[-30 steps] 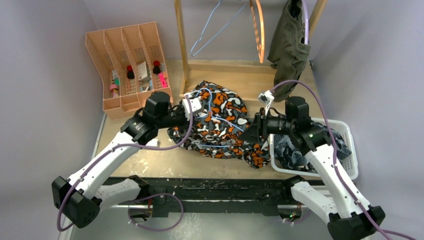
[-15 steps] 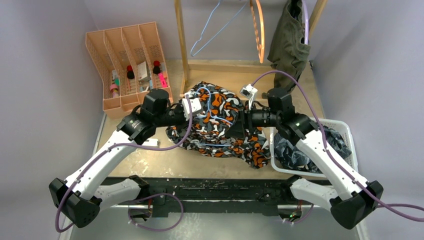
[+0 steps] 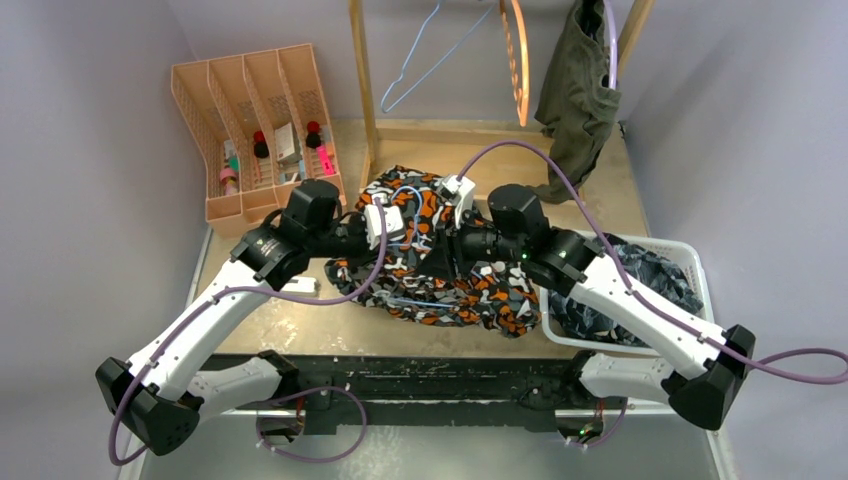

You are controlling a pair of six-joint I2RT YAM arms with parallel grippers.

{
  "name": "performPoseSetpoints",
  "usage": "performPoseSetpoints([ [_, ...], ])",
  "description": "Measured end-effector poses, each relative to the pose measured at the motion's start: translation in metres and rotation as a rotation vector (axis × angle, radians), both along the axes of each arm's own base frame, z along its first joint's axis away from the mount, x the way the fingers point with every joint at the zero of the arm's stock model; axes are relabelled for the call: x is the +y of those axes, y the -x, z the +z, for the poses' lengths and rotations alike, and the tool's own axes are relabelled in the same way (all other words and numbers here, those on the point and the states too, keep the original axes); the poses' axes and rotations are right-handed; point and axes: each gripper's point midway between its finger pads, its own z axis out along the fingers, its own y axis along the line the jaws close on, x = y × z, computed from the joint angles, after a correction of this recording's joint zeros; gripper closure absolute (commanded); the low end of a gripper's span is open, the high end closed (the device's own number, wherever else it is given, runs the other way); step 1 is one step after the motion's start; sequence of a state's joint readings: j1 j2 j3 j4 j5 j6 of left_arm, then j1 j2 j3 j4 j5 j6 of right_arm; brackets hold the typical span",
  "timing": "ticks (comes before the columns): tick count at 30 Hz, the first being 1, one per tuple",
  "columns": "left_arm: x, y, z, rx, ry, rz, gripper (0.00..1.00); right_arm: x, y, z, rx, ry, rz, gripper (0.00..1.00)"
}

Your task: Remove the shorts from the hanger

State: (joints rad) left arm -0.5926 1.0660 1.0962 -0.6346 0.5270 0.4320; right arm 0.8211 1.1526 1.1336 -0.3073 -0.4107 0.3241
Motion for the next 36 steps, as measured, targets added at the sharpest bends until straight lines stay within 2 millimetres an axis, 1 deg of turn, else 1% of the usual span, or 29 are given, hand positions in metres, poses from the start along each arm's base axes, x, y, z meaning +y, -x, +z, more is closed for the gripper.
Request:
performPoseSetpoints([
  [3, 0.0, 0.004, -0.002, 0.012, -0.007, -0.011, 1.0, 0.005, -0.005, 0.003, -0.015, -0.008, -0.018, 0.66],
  [7, -0.001, 0.008, -0.003, 0.024, -0.005, -0.026, 1.0, 0.013, -0.011, 0.003, -0.018, -0.014, -0.022, 0.61],
  [9, 0.0, 0.009, -0.004, 0.03, -0.006, -0.03, 1.0, 0.017, -0.013, 0.001, -0.014, -0.014, -0.021, 0.67],
  [12, -0.001, 0.012, -0.003, 0.034, -0.001, -0.037, 1.0, 0.022, -0.017, 0.0, -0.017, -0.018, -0.023, 0.69],
  [13, -0.001, 0.012, -0.002, 0.034, 0.002, -0.037, 1.0, 0.023, -0.018, 0.0, -0.02, -0.022, -0.027, 0.68],
  [17, 0.0, 0.014, 0.005, 0.02, 0.022, -0.036, 1.0, 0.026, -0.02, 0.018, -0.052, -0.086, -0.038, 0.6],
  [20, 0.0, 0.016, 0.012, 0.004, 0.043, -0.033, 1.0, 0.027, -0.021, 0.033, -0.075, -0.133, -0.043, 0.62],
  [21, 0.0, 0.017, 0.014, -0.001, 0.049, -0.033, 1.0, 0.027, -0.021, 0.034, -0.077, -0.141, -0.045, 0.64],
  [23, 0.0, 0.017, 0.017, -0.005, 0.056, -0.032, 1.0, 0.029, -0.021, 0.035, -0.072, -0.151, -0.049, 0.66],
  [24, 0.0, 0.018, 0.017, -0.004, 0.058, -0.031, 1.0, 0.029, -0.022, 0.034, -0.069, -0.154, -0.049, 0.72],
  [25, 0.0, 0.018, 0.017, -0.003, 0.059, -0.031, 1.0, 0.03, -0.022, 0.033, -0.064, -0.156, -0.051, 0.81],
  [28, 0.0, 0.018, 0.017, -0.002, 0.059, -0.032, 1.0, 0.034, -0.021, 0.033, -0.049, -0.168, -0.039, 0.93],
  [29, 0.001, 0.018, 0.017, -0.001, 0.057, -0.03, 0.91, 0.035, -0.02, 0.033, -0.047, -0.171, -0.036, 0.98],
  [30, 0.001, 0.018, 0.016, -0.001, 0.055, -0.028, 0.77, 0.036, -0.019, 0.033, -0.045, -0.173, -0.032, 1.0],
  [31, 0.001, 0.018, 0.016, 0.0, 0.056, -0.026, 0.61, 0.036, -0.019, 0.035, -0.046, -0.176, -0.033, 1.0],
  [32, 0.001, 0.016, 0.017, 0.001, 0.058, -0.017, 0.51, 0.036, -0.018, 0.035, -0.047, -0.178, -0.034, 1.0],
  [36, 0.003, 0.005, 0.026, 0.012, 0.098, 0.092, 0.39, 0.03, -0.024, 0.033, -0.059, -0.164, -0.084, 1.0],
])
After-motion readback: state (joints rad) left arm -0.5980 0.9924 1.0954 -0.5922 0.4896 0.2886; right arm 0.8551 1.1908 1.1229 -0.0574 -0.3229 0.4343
